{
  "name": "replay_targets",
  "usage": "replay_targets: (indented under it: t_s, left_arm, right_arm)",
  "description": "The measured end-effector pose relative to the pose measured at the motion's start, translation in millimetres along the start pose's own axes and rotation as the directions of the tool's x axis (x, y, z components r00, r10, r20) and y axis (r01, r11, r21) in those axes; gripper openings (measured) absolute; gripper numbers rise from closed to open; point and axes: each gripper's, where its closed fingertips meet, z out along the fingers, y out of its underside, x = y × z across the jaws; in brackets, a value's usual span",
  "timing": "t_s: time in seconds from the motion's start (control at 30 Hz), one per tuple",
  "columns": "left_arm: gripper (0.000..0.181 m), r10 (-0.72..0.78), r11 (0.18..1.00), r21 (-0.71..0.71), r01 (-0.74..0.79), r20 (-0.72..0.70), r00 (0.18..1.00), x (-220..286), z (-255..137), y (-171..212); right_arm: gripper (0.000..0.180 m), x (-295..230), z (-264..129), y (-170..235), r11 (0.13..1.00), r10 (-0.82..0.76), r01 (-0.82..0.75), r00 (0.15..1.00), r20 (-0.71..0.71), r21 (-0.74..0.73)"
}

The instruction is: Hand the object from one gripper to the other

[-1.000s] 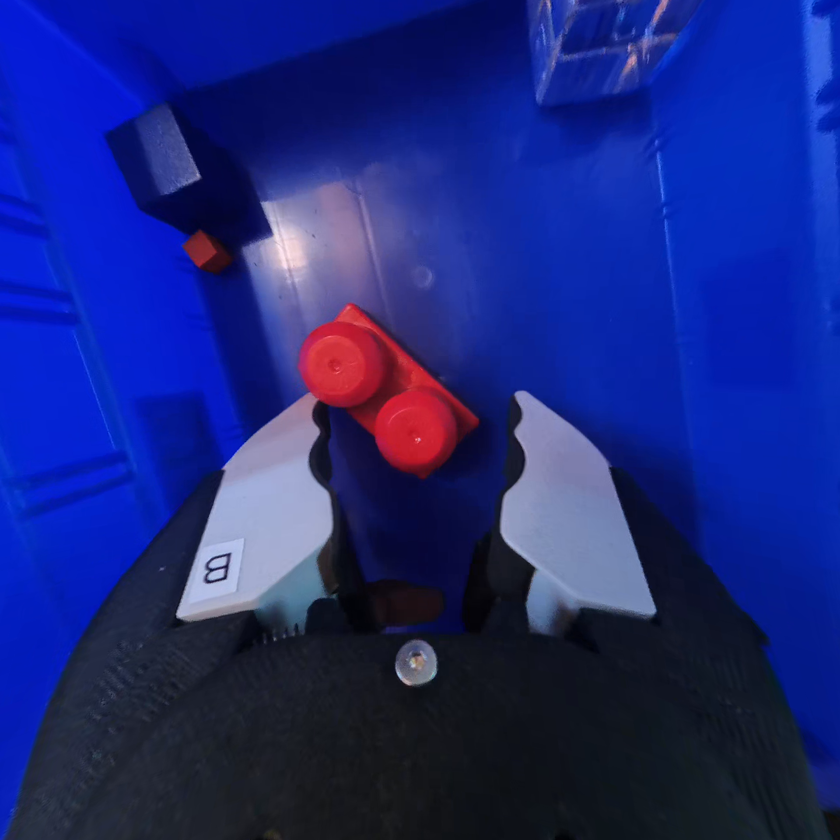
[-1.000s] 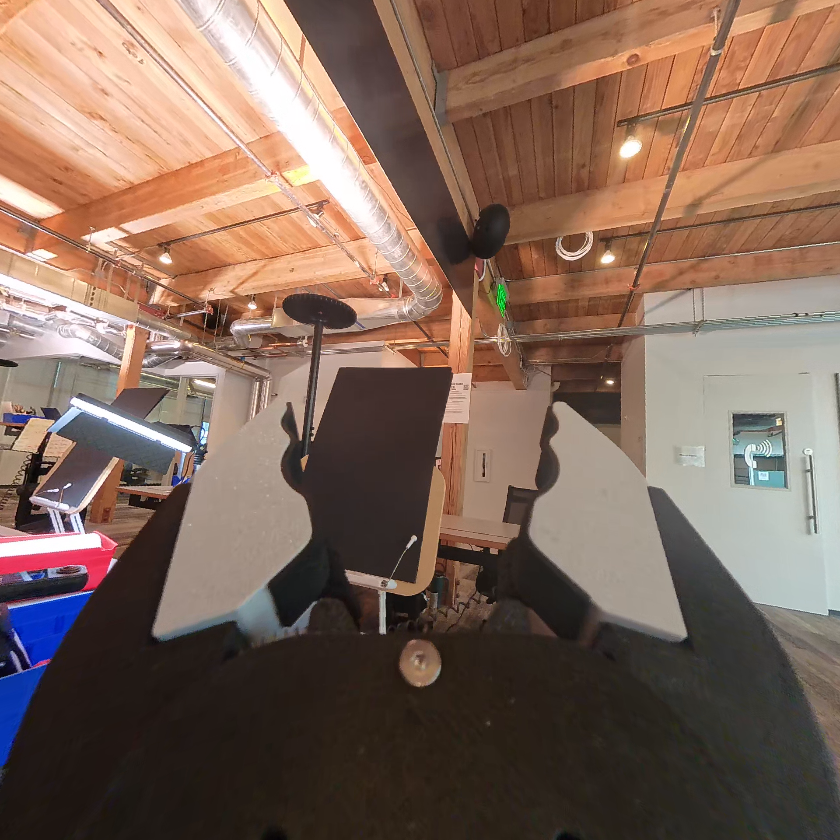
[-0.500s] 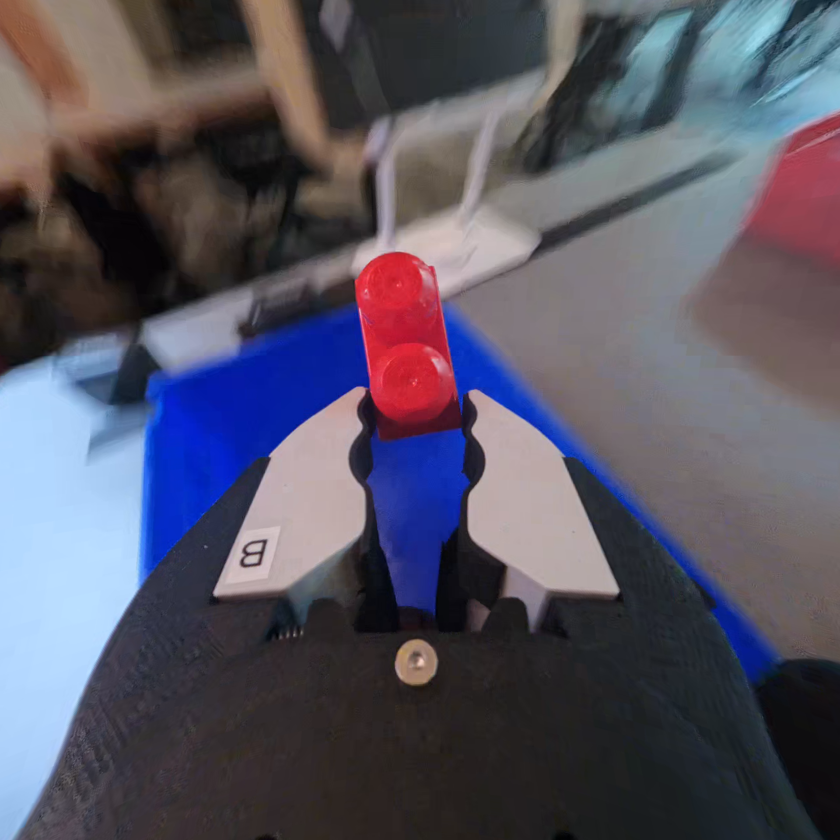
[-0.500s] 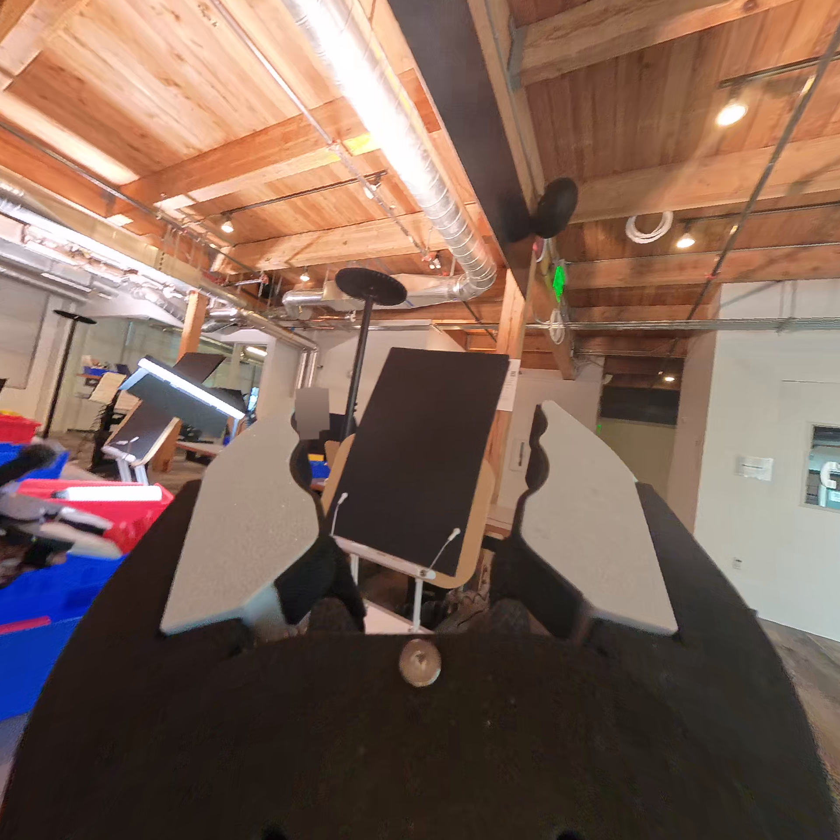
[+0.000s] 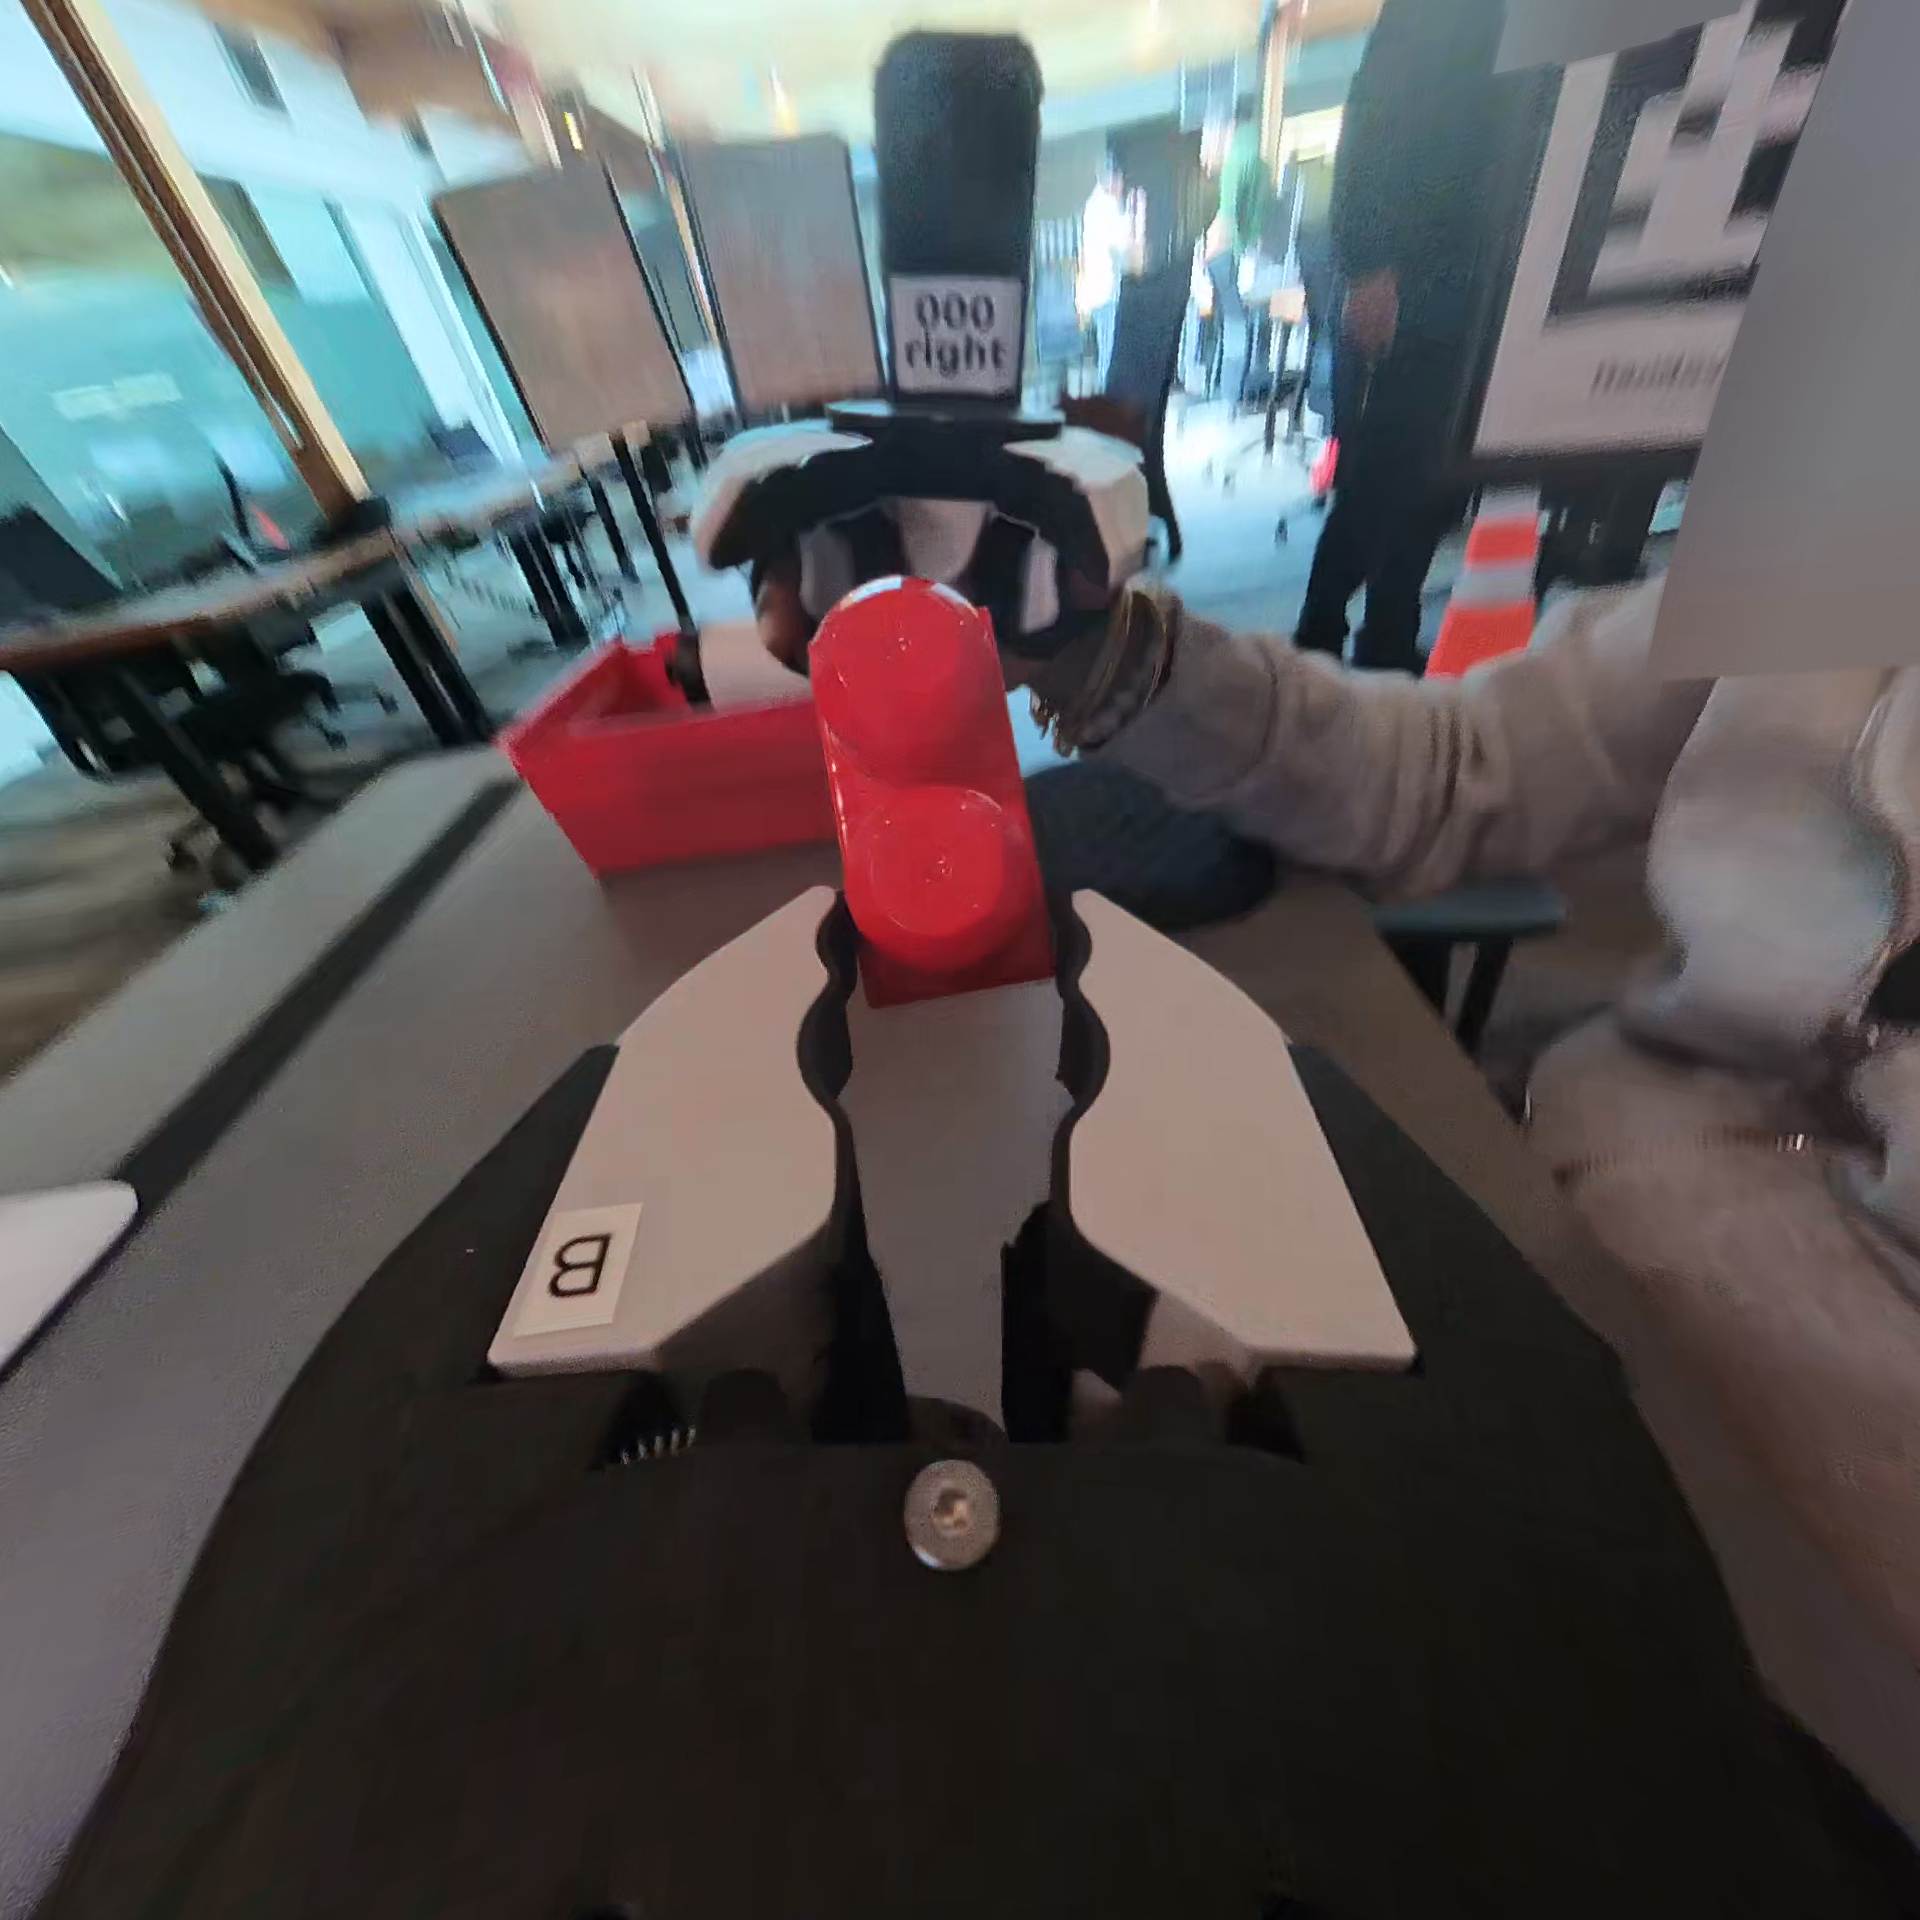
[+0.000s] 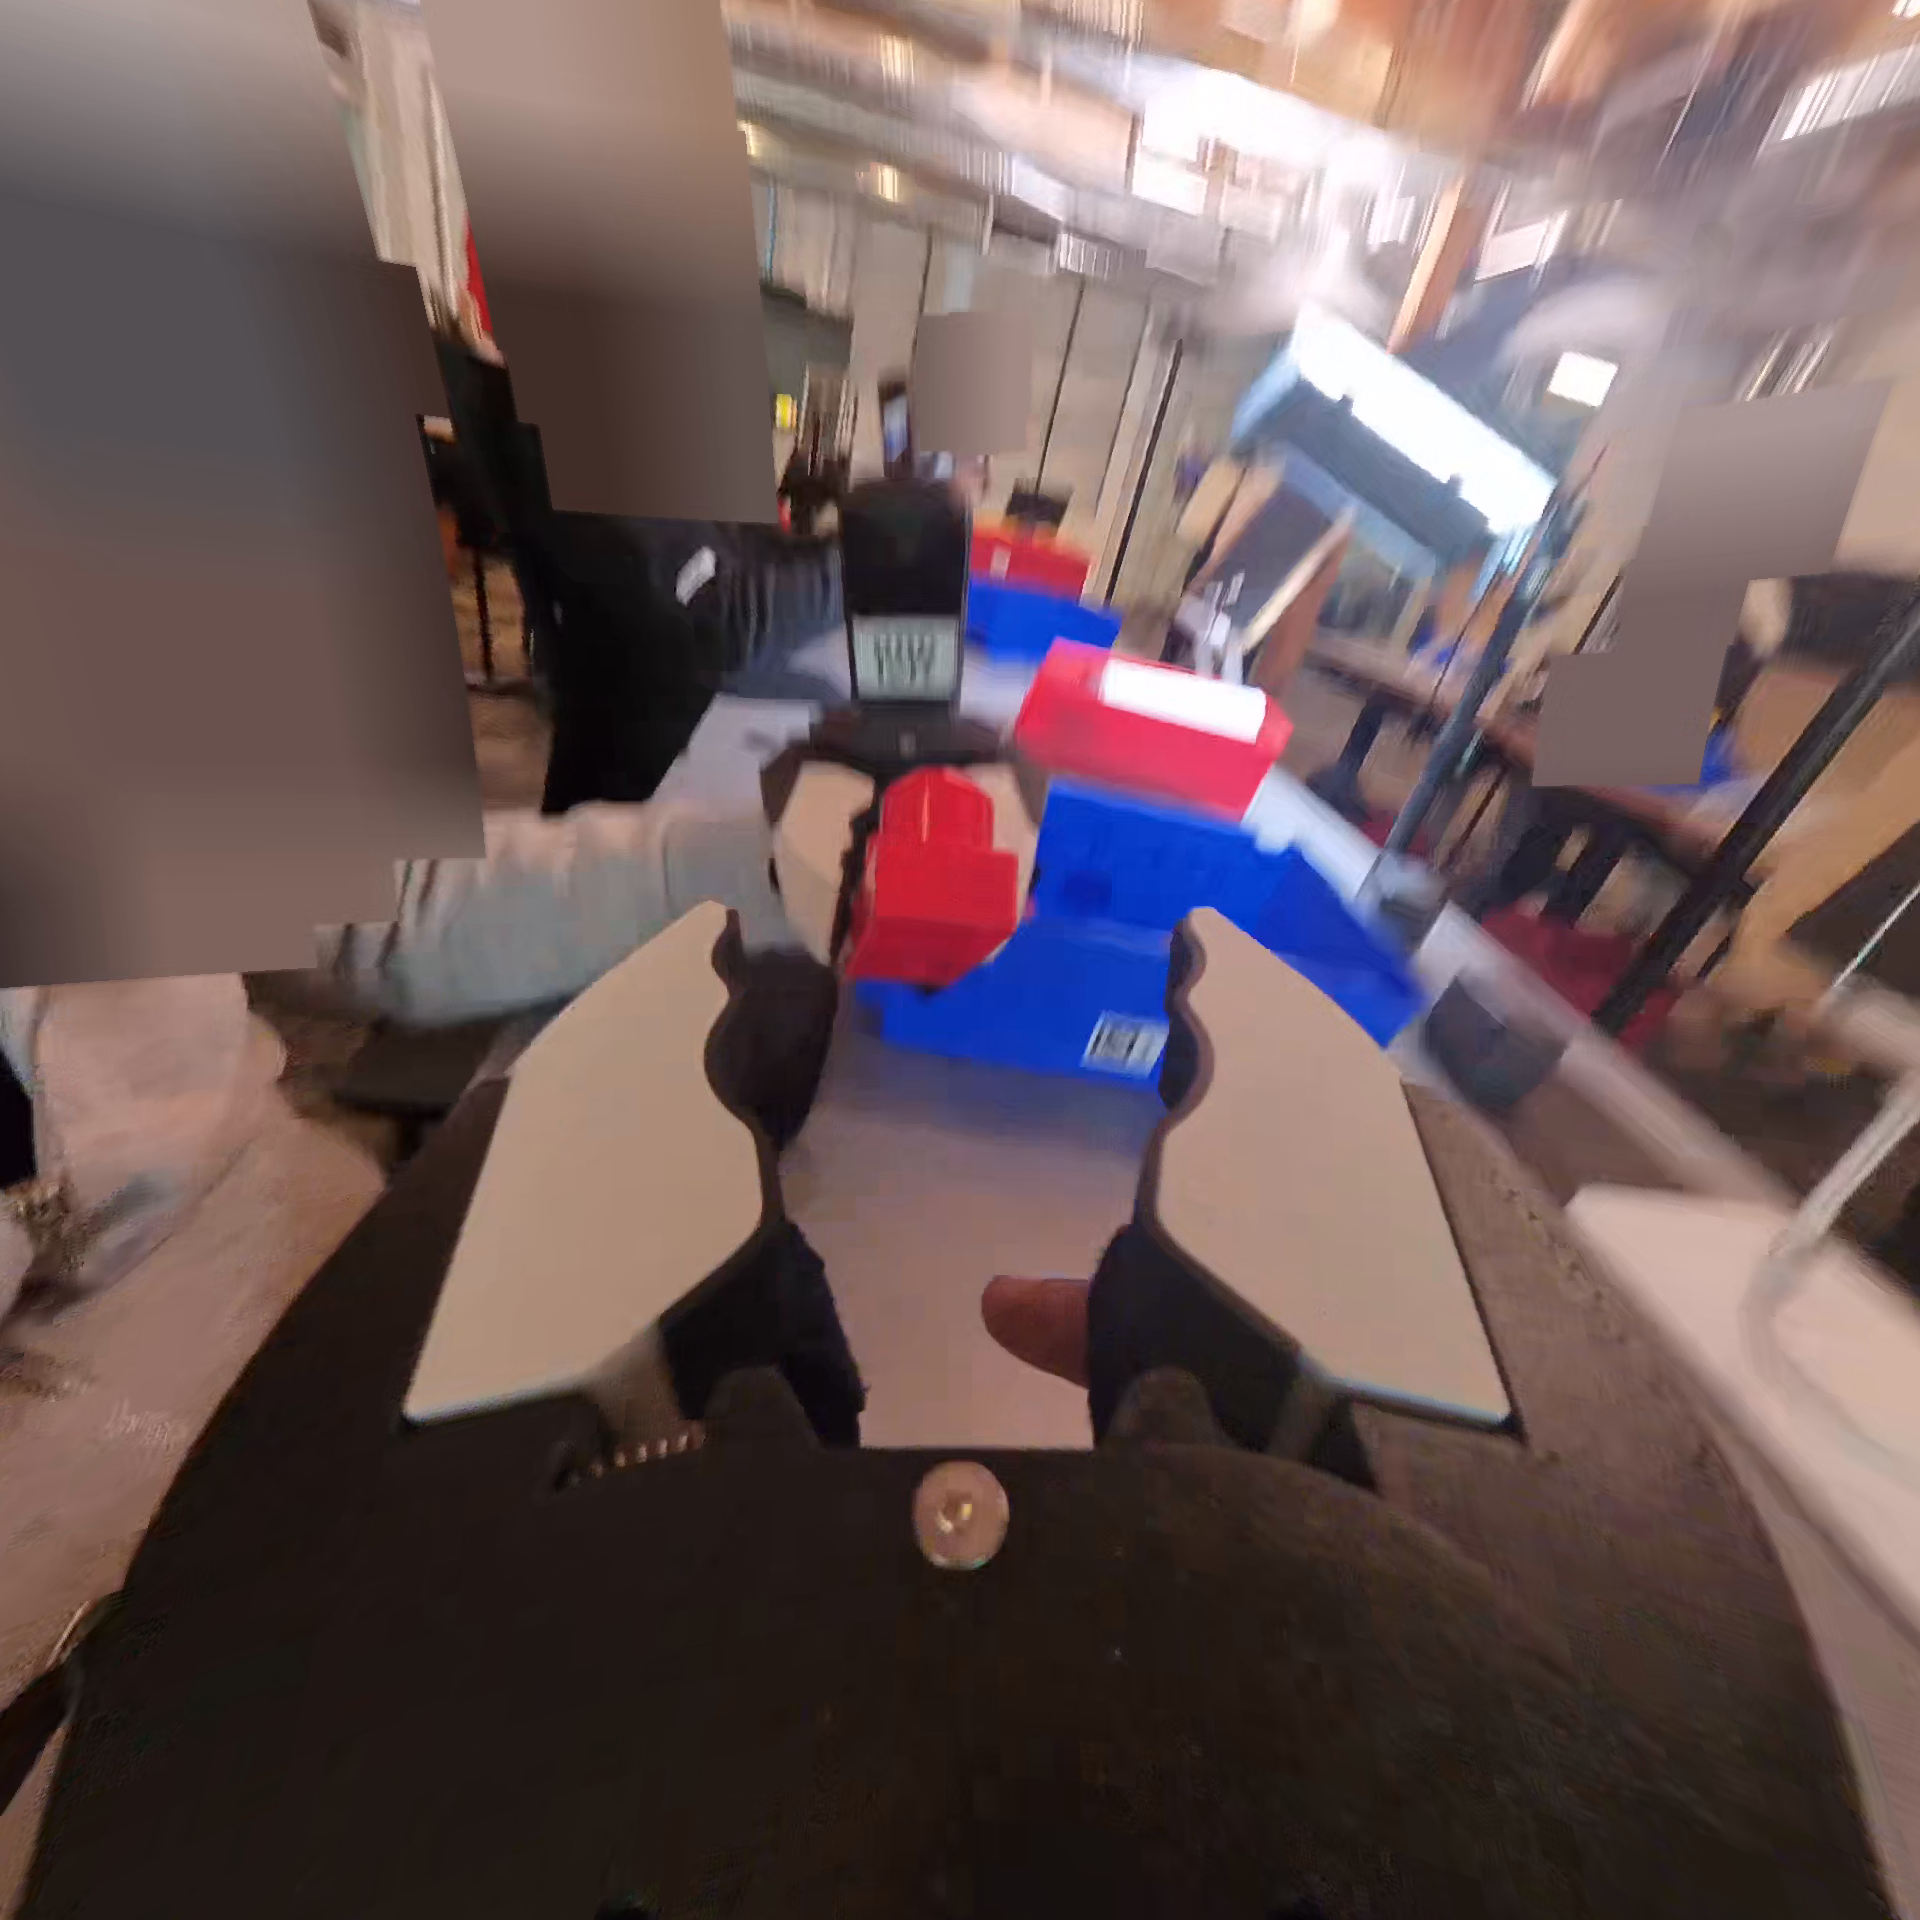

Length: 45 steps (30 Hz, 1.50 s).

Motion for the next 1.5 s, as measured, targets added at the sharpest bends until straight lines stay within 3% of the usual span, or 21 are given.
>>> replay_targets:
  t_s: [0.1,0.23,0.33,0.37,0.53,0.67,0.8,0.9,1.5]
  left_arm:
    - [0.036,-0.014,0.99,-0.144,0.009,-0.031,0.999,4.7,8.1,29.3]
    - [0.037,-0.004,0.973,-0.231,-0.004,-0.036,0.999,8.0,10.7,42.5]
    - [0.036,0.002,0.969,-0.246,-0.013,-0.045,0.999,10.5,10.3,44.6]
    - [0.036,0.012,0.969,-0.245,-0.019,-0.033,0.999,8.8,10.1,45.0]
    - [0.037,-0.011,0.999,-0.046,0.013,0.04,0.999,-1.9,12.4,20.2]
    - [0.05,-0.025,0.998,0.051,0.021,0.076,0.997,-6.5,15.7,10.6]
    - [0.049,-0.059,0.989,0.136,0.051,0.052,0.997,-1.5,18.2,-2.2]
    - [0.037,-0.072,0.986,0.154,0.066,0.034,0.997,0.1,18.0,-3.9]
    - [0.036,-0.085,0.993,0.086,0.084,0.007,0.996,0.6,15.1,6.2]
  right_arm:
    - [0.076,-8.3,13.9,57.6,0.989,0.108,-0.104,0.993,0.037,-0.107]
    - [0.065,-18.0,29.0,70.6,0.982,0.142,-0.132,0.988,0.064,-0.133]
    - [0.037,-21.4,34.2,83.5,0.976,0.074,-0.063,0.996,0.045,-0.208]
    - [0.037,-19.1,34.0,85.7,0.975,0.058,-0.051,0.998,0.025,-0.218]
    - [0.037,-9.6,28.1,67.3,0.992,0.094,-0.094,0.996,-0.009,-0.082]
    - [0.037,-6.1,19.2,41.8,0.991,0.088,-0.086,0.996,-0.011,0.1]
    - [0.037,-8.4,20.2,41.1,0.994,0.042,-0.04,0.999,-0.017,0.104]
    - [0.037,-9.2,21.5,41.4,0.993,0.043,-0.041,0.999,-0.015,0.112]
    - [0.037,-16.0,30.2,65.1,0.998,0.056,-0.056,0.998,0.017,-0.015]
